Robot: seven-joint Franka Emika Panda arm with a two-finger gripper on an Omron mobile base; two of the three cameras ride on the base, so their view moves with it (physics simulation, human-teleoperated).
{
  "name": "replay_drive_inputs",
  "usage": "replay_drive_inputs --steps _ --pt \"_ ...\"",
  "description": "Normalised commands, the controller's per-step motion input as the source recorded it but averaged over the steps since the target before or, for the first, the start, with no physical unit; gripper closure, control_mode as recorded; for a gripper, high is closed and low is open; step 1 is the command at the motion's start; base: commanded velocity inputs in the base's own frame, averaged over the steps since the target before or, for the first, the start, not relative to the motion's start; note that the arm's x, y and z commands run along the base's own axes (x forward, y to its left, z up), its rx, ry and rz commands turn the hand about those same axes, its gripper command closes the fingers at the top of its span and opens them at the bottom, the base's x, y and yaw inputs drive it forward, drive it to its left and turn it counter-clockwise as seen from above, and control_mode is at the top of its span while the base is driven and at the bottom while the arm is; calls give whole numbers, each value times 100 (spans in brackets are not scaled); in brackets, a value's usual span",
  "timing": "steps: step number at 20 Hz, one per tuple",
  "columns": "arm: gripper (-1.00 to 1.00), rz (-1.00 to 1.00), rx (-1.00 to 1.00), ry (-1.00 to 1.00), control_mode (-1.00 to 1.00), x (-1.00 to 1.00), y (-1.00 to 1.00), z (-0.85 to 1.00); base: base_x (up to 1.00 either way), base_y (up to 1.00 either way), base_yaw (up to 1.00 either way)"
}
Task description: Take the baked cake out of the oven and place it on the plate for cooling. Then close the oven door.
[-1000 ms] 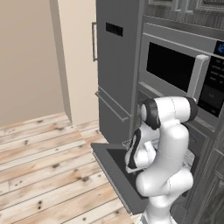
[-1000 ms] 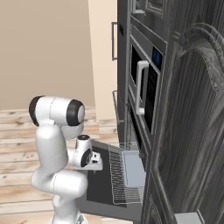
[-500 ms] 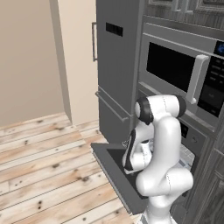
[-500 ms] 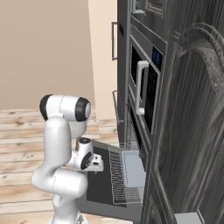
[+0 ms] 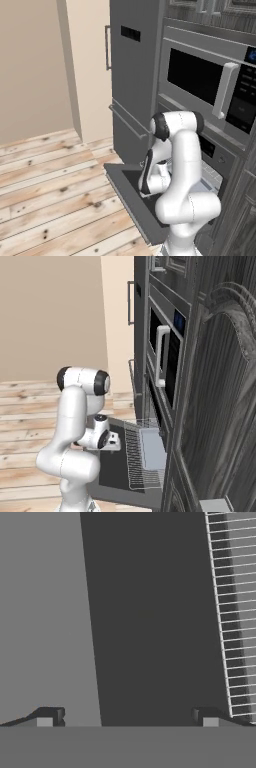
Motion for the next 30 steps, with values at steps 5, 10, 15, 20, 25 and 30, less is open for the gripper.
replay_drive_inputs --steps 5,10,15,20,25,30 --pt "-100 0 1 0 -100 43 0 -33 0 0 0" --pt "-100 0 0 0 -100 41 0 -35 0 0 0" --pt "-100 0 0 0 -100 32 0 -35 0 0 0" --pt "-100 0 0 0 -100 33 -1 -39 0 0 0" --pt "-100 0 0 0 -100 34 -5 -35 0 0 0" --pt "-100 0 0 0 -100 34 -13 -33 0 0 0"
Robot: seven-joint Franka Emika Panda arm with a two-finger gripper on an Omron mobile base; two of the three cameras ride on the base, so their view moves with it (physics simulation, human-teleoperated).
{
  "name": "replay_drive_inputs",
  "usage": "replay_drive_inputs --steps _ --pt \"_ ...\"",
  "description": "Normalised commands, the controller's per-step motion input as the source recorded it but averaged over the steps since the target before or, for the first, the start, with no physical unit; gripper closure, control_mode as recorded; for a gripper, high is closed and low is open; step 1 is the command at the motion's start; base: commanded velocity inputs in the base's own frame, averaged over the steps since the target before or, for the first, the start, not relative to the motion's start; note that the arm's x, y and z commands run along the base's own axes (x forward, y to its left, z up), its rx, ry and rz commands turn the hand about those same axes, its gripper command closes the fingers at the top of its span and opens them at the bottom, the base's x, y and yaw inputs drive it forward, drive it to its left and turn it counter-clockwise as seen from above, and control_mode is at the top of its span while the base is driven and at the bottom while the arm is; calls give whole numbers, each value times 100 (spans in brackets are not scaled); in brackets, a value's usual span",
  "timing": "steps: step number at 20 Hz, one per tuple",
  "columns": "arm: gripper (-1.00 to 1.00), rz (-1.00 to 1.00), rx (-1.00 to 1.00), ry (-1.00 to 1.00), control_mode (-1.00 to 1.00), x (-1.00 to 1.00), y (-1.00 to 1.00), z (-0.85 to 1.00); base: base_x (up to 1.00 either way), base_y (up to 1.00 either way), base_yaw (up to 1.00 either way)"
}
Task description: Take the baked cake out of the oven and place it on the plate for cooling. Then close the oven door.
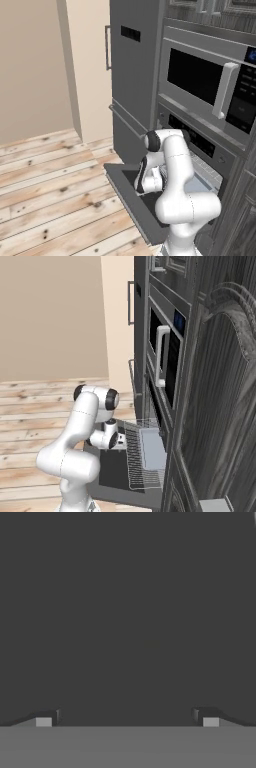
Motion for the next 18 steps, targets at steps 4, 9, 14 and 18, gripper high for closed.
replay_drive_inputs --steps 4,9,14,18 --pt "-100 0 0 0 -100 37 -16 -33 0 0 0" --pt "-100 0 0 0 -100 36 -19 -34 0 0 0" --pt "-100 0 0 0 -100 32 -29 -31 0 0 0" --pt "-100 0 0 0 -100 30 -46 -11 0 0 0"
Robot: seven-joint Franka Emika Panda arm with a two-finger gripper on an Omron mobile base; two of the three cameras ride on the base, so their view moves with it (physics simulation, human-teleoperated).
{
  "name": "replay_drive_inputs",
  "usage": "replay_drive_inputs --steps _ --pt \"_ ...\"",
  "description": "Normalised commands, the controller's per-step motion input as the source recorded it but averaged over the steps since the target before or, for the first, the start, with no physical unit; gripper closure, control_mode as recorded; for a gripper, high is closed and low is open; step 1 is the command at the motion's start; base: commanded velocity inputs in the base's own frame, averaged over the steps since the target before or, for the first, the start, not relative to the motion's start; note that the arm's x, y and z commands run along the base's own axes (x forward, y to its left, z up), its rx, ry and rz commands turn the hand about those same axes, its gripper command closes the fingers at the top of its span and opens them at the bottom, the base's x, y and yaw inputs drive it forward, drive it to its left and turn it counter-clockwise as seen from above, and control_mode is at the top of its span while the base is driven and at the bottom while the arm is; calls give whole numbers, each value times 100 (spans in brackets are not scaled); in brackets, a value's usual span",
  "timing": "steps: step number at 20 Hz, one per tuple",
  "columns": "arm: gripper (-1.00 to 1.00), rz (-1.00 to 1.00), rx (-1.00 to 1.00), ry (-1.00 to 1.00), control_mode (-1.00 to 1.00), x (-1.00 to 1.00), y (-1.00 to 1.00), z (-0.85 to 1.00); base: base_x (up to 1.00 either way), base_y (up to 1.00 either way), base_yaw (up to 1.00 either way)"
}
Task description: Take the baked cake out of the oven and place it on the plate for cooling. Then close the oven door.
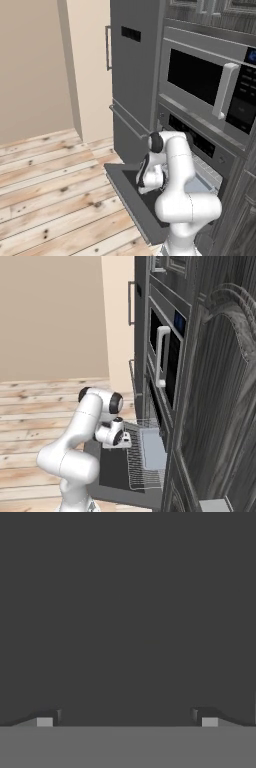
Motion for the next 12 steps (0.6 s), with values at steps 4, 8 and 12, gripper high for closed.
replay_drive_inputs --steps 4,8,12 --pt "-100 -1 0 0 -100 32 -52 -7 0 0 0" --pt "-100 -1 0 0 -100 34 -50 -13 0 0 0" --pt "-100 -1 0 0 -100 35 -54 -17 0 0 0"
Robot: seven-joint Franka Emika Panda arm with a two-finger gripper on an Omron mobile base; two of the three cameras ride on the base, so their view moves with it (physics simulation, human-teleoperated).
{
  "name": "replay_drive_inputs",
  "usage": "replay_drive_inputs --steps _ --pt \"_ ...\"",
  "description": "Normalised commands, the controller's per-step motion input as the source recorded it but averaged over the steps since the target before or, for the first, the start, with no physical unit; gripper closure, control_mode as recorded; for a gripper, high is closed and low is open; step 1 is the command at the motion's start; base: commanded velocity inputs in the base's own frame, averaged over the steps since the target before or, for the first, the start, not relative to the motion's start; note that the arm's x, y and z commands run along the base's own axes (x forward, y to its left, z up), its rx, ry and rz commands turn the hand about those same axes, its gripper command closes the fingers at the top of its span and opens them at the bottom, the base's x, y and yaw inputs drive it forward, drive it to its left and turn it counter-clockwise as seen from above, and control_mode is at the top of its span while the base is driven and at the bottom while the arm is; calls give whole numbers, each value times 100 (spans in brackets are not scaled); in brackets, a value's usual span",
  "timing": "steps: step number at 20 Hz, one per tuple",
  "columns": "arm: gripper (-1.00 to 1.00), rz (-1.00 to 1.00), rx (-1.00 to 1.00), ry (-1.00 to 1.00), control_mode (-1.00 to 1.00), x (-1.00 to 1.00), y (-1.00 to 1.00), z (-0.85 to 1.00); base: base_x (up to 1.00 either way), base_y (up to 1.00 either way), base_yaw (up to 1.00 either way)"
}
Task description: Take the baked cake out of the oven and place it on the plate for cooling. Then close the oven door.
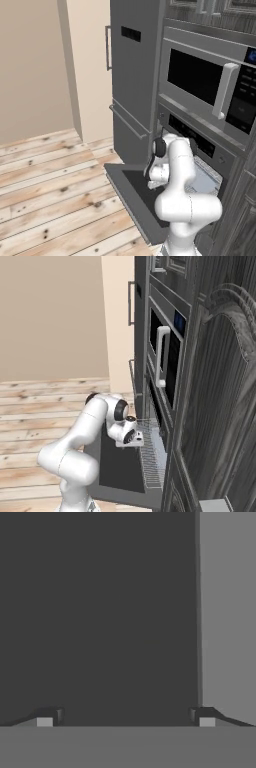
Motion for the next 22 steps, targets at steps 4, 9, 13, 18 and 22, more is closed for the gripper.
replay_drive_inputs --steps 4,9,13,18,22 --pt "-100 -3 0 0 -100 37 -59 -13 0 0 0" --pt "-100 -3 0 0 -100 20 -46 -2 0 0 0" --pt "-100 0 1 -9 -100 -30 -6 31 0 0 0" --pt "-100 0 0 -16 -100 -85 45 74 0 0 0" --pt "-100 0 0 -15 -100 -98 70 69 0 0 0"
